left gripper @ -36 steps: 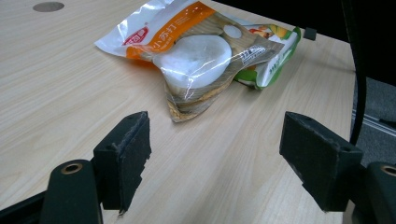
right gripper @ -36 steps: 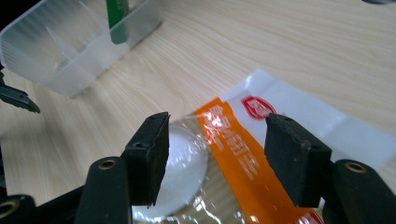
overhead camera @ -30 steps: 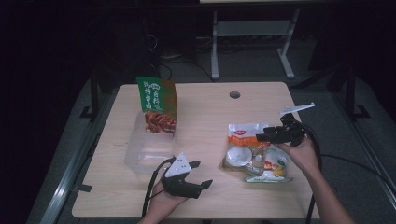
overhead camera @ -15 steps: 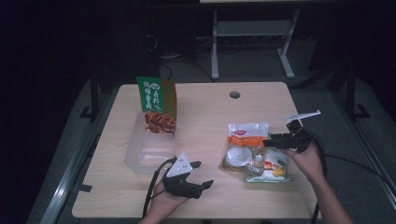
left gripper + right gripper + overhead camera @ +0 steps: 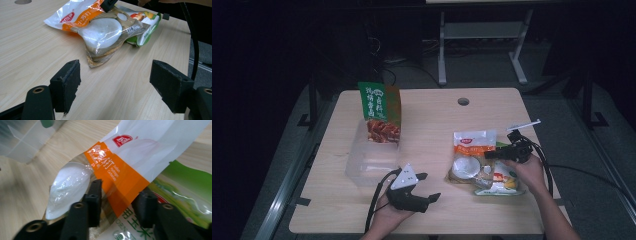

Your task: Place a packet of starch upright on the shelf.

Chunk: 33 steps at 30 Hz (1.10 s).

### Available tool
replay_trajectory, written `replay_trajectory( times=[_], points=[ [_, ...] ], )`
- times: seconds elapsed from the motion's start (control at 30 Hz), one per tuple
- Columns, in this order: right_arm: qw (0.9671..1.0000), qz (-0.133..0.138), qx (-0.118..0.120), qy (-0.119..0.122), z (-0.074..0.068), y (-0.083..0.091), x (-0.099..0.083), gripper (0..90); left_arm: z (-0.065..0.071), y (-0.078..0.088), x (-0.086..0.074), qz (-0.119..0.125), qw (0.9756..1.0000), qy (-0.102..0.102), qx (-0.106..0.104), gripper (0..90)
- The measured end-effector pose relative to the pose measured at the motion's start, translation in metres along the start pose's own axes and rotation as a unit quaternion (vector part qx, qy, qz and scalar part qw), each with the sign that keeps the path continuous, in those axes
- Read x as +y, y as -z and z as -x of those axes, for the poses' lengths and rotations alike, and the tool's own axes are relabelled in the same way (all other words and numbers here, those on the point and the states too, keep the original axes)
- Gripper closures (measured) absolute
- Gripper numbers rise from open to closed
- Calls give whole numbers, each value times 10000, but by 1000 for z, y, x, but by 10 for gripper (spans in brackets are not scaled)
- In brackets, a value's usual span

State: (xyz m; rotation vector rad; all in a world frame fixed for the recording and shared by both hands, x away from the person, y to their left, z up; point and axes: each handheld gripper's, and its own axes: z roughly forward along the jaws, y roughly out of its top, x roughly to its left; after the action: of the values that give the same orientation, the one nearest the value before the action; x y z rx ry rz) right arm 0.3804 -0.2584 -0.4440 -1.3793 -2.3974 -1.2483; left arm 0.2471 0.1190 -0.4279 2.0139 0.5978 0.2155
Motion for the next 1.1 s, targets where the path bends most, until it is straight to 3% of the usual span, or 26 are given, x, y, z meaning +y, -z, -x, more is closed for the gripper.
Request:
replay_trajectory(
  times=[0.13,0.27,0.77,1.1],
  points=[
    [9999,10,56,154,-7,1,2,826,-1,0,0,1,10000,2,4,241],
    [9992,-71,4,392,-17,3,4,891,-1,0,0,-5,10000,9,1,241],
    [9960,203,168,850,-41,17,9,897,-3,0,0,74,9999,133,7,242],
    [9911,449,297,1214,-60,24,10,898,-5,-4,3,66,9997,249,-48,230]
  ],
)
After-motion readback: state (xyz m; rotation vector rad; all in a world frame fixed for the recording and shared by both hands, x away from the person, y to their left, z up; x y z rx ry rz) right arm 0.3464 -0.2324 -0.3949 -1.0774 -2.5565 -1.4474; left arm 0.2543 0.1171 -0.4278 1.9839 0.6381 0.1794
